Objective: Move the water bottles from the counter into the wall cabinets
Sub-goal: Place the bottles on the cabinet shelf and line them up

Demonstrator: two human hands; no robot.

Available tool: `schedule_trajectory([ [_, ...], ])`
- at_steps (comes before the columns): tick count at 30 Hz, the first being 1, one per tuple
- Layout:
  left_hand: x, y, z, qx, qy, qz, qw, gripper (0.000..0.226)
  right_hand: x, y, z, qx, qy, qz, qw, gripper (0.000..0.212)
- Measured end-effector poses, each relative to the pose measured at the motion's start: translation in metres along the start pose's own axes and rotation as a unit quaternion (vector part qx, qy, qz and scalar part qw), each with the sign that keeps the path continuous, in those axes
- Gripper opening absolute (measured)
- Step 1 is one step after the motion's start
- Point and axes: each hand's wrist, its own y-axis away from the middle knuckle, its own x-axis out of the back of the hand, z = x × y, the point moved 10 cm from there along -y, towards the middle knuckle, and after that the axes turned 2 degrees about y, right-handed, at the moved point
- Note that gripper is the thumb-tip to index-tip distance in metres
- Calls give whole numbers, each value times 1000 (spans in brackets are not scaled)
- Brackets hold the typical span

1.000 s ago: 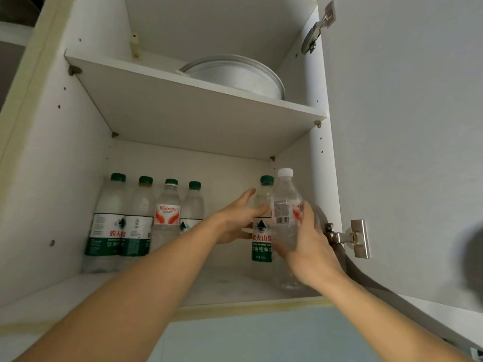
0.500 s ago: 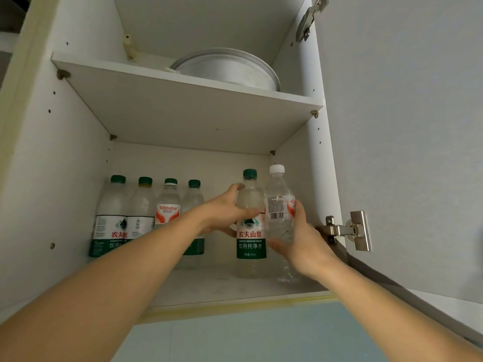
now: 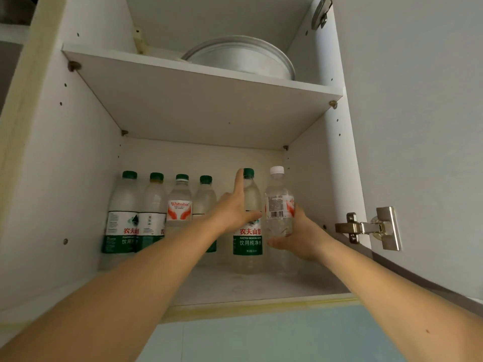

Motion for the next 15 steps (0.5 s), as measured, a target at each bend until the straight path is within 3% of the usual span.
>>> schedule_trajectory([
  [8,-6,-7,-19,-22,12,10,1000,85,-20,-34,7,-15,17,-65,998,91],
  [12,-2,-8,-23,-29,2,16,999,94,-20,-49,13,-61,55,-87,993,86],
  [15,-3,-6,-26,-32,-41,4,999,117,-24,-60,15,-79,68,-98,990,78],
])
